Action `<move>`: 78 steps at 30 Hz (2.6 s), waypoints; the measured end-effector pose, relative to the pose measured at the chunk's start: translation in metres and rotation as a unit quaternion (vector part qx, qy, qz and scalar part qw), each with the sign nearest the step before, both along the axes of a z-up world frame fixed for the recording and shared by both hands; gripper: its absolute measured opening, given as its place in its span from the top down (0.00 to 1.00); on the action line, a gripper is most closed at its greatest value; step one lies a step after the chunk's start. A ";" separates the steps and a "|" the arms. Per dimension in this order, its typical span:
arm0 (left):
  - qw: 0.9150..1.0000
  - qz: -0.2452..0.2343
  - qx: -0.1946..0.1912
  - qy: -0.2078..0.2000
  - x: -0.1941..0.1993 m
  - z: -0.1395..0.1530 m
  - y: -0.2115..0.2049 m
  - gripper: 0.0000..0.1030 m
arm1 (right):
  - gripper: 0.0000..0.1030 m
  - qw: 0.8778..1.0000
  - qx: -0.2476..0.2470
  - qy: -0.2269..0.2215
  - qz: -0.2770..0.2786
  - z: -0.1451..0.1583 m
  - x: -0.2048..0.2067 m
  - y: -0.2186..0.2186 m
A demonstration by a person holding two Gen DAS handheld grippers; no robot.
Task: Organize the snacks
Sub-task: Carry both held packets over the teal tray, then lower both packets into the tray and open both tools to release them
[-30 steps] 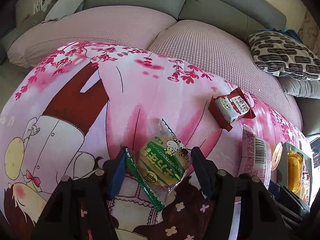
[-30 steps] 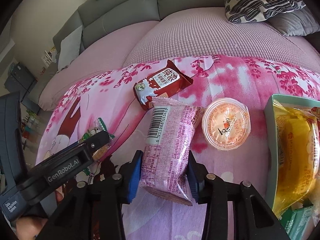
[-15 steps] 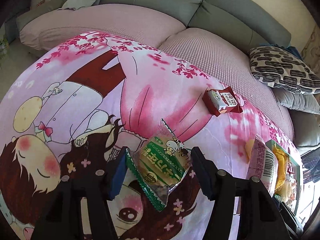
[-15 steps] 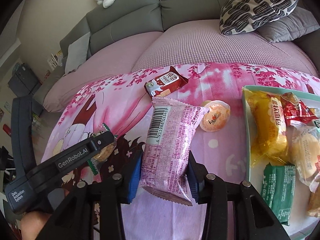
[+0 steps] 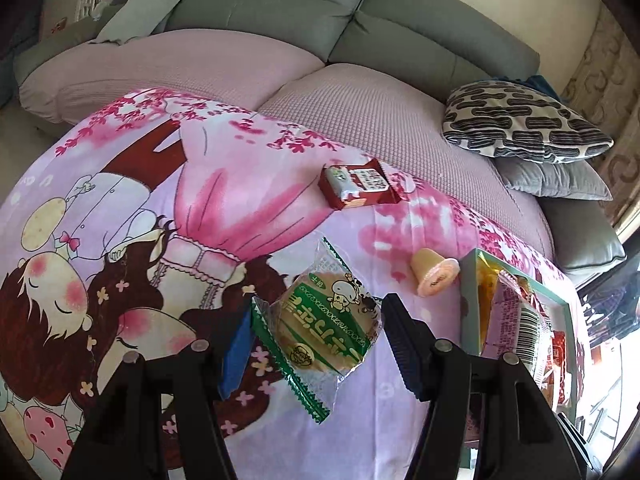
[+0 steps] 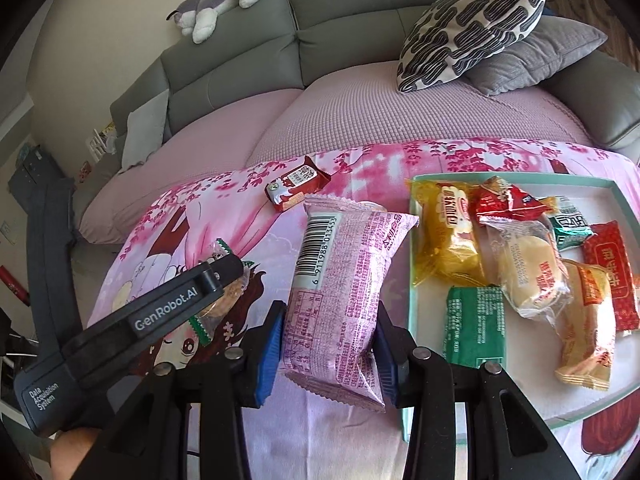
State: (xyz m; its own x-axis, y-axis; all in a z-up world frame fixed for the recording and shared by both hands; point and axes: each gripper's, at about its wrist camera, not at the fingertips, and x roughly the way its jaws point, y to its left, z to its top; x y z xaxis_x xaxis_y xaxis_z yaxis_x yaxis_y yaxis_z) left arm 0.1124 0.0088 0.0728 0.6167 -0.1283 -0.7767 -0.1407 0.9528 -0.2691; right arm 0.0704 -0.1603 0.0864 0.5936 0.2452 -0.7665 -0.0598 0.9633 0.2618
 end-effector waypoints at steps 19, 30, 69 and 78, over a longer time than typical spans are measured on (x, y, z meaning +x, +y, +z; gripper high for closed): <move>0.998 -0.064 0.015 -0.018 -0.011 0.017 -0.078 0.38 | 0.58 0.999 0.019 -0.012 -0.050 0.008 -0.018 -0.067; 0.997 -0.069 0.024 -0.040 -0.020 0.028 -0.093 0.38 | 0.58 0.997 0.019 -0.023 -0.073 0.014 -0.023 -0.095; 0.969 -0.242 0.056 -0.012 -0.048 -0.004 -0.218 0.38 | 0.57 0.971 -0.074 0.040 -0.222 -0.007 -0.040 -0.216; 0.968 -0.244 0.063 0.001 -0.044 -0.018 -0.223 0.38 | 0.58 0.971 -0.074 0.068 -0.216 -0.026 -0.035 -0.215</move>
State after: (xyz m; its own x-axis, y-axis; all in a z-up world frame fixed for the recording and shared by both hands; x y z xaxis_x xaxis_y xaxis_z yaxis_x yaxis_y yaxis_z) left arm 0.0681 -0.2145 0.0544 0.5057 -0.3076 -0.8060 0.3336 0.9313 -0.1461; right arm 0.0358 -0.3758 0.0607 0.5083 -0.1229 -0.8524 0.3842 0.9182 0.0967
